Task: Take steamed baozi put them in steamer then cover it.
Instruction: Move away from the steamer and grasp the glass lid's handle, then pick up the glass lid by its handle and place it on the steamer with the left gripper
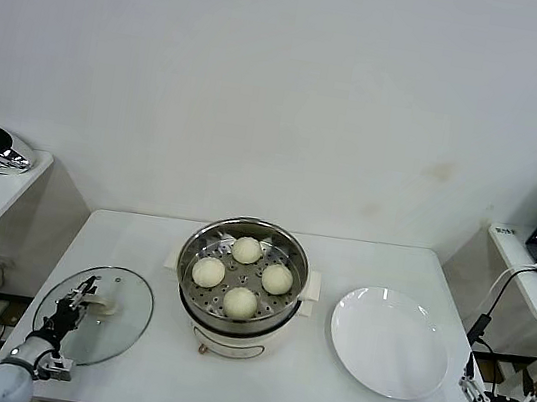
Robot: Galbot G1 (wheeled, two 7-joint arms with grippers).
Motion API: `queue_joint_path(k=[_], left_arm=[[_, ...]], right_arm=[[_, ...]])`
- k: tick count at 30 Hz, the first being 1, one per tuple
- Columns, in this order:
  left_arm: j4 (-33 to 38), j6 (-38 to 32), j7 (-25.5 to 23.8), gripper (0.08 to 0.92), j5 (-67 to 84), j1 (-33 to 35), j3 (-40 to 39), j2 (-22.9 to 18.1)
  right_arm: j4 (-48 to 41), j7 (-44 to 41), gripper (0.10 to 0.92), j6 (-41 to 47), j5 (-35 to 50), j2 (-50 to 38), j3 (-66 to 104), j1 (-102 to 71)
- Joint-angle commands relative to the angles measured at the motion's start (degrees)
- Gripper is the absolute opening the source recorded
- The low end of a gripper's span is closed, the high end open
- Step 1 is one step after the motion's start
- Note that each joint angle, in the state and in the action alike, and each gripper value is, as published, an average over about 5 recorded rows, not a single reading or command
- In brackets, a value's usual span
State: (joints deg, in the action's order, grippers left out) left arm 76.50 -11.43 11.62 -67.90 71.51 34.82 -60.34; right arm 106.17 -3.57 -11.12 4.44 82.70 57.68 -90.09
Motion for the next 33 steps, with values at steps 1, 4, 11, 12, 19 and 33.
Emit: queue_joint_path(k=[1,4,11,12,19,33], left_arm=[[3.2,0.6,1.7,0.3,4.9,2.5,0.9,0.5],[7.4,2.4,2.1,0.214,7.0,5.0,1.6,0.9],[21.0,10.2,1.8,0.141,10.7,12.0,5.2,2.3],[23.4,12.1,1.1,0.141,11.2,13.1,6.0,2.7],[37.2,25.3,-7.0,0.141,15.3,16.3,10.1,6.2],[45.9,40.2,-15.5,0.141,22.0,-0.1,-15.1,15.2]], right_arm=[[0.3,0.0,0.823,-0.3,0.1,-0.2,-0.3,0.1],[0.7,0.0,0.823,-0.3,0.2,-0.5,-0.6,0.2],[1.6,-0.5,0.823,0.1,0.1,-1.0,-1.5,0.2],[1.7,-0.6,0.823,0.1,0.1,-1.0,-1.6,0.2],[1.6,-0.9,0.823,-0.2,-0.1,-1.1,-2.7,0.0],[1.6,-0.8,0.823,-0.7,-3.8,2.0,-6.1,0.2]])
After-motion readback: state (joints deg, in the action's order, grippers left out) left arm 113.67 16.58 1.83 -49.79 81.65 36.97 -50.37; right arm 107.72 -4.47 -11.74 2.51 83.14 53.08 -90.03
